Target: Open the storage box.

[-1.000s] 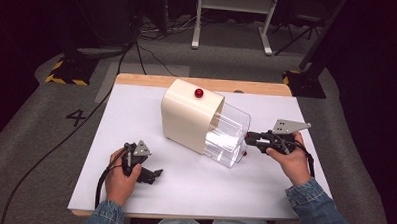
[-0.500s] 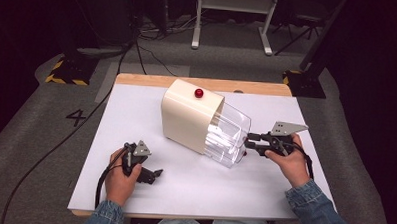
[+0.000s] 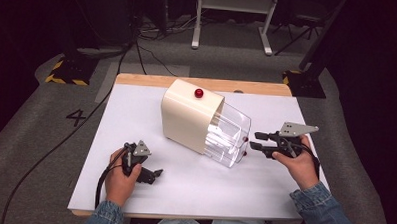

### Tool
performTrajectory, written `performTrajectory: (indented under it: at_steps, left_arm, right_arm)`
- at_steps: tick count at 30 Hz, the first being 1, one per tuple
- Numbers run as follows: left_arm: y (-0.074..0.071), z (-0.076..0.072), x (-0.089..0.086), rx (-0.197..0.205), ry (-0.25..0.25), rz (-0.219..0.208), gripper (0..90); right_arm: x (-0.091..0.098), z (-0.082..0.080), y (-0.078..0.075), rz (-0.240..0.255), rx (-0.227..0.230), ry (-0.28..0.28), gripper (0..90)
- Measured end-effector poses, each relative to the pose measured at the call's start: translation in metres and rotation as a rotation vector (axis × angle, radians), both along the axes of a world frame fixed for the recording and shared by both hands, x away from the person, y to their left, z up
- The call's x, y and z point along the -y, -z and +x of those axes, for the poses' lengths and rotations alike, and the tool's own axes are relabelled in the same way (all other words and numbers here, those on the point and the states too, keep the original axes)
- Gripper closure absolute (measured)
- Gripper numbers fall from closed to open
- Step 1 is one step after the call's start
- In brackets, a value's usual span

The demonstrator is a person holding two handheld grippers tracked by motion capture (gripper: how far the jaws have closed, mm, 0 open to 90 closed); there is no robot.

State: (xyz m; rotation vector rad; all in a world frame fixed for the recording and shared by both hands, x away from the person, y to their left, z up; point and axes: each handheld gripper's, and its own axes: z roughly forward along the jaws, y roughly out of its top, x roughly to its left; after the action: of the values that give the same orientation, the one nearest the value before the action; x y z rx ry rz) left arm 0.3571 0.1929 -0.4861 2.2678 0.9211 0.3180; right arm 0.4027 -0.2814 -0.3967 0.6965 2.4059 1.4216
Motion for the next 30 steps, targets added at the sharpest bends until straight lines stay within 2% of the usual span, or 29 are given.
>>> performTrajectory:
  at_steps: [8, 13, 21, 22, 25, 30]
  left_arm:
    - [0.000, 0.000, 0.000, 0.001, -0.002, -0.003, 0.0]
    - [0.000, 0.000, 0.000, -0.002, -0.002, -0.004, 0.0]
    - [0.000, 0.000, 0.000, -0.005, -0.001, -0.004, 0.0]
    - [0.000, 0.000, 0.000, -0.005, -0.001, -0.004, 0.0]
    - [0.000, 0.000, 0.000, -0.006, 0.001, -0.003, 0.0]
    - [0.000, 0.001, 0.000, -0.006, 0.002, -0.001, 0.0]
  right_arm:
    - [0.027, -0.017, -0.011, 0.013, -0.001, 0.038, 49.5]
    - [0.045, -0.027, -0.009, 0.009, -0.020, 0.077, 47.2]
    - [0.077, -0.036, 0.012, -0.049, -0.082, 0.180, 43.2]
    - [0.077, -0.036, 0.012, -0.049, -0.082, 0.180, 43.2]
    - [0.091, -0.040, 0.024, -0.086, -0.101, 0.224, 42.1]
    - [0.106, -0.042, 0.042, -0.148, -0.115, 0.249, 41.2]
